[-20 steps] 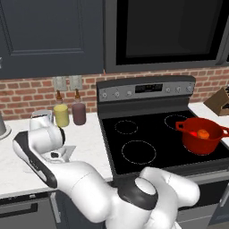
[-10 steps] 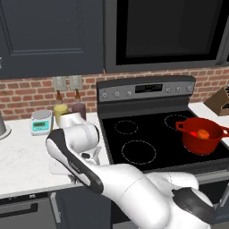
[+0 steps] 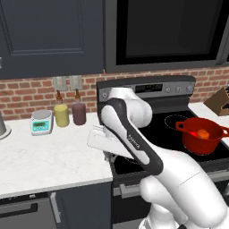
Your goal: Put the squash and tomato in the pot. Retrieve the spatula and lightly stir the vegetables in the pot.
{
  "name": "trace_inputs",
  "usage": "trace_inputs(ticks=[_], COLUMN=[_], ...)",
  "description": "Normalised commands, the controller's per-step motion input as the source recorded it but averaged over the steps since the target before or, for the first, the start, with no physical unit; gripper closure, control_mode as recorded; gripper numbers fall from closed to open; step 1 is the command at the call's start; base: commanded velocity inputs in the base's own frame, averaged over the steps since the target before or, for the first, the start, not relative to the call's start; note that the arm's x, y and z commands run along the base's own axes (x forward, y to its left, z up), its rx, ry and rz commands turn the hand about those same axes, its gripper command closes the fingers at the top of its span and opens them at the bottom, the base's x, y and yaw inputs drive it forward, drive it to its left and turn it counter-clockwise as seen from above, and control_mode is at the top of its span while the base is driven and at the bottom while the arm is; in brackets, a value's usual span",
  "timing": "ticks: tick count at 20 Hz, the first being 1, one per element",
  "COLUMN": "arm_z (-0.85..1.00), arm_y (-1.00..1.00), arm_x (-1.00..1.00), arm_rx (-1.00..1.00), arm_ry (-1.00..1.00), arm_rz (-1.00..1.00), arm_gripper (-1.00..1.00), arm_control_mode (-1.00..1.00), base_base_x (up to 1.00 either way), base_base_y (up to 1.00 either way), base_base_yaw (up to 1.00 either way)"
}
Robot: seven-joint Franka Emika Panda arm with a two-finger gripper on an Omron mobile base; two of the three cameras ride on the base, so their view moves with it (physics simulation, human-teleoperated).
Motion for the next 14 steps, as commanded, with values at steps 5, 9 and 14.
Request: trace_inputs(ticks=[5, 9, 14], arm_z=[0.42, 0.44, 0.55], arm_y=[-0.95, -0.99, -0.97], arm_x=[0.00, 0.00, -0.01], arm_rx=[0.10, 0.13, 0.20], arm_ry=[0.00, 0.00, 0.00], arm_rz=[-0.41, -0.40, -0.35], arm_gripper=[1.00, 1.00, 1.00], arm_control_mode=[-1.00, -1.00, -1.00], base_base_x=[0.00, 0.00, 0.00], base_base_y=[0.00, 0.00, 0.00], base_base_yaw=[0.00, 0.00, 0.00])
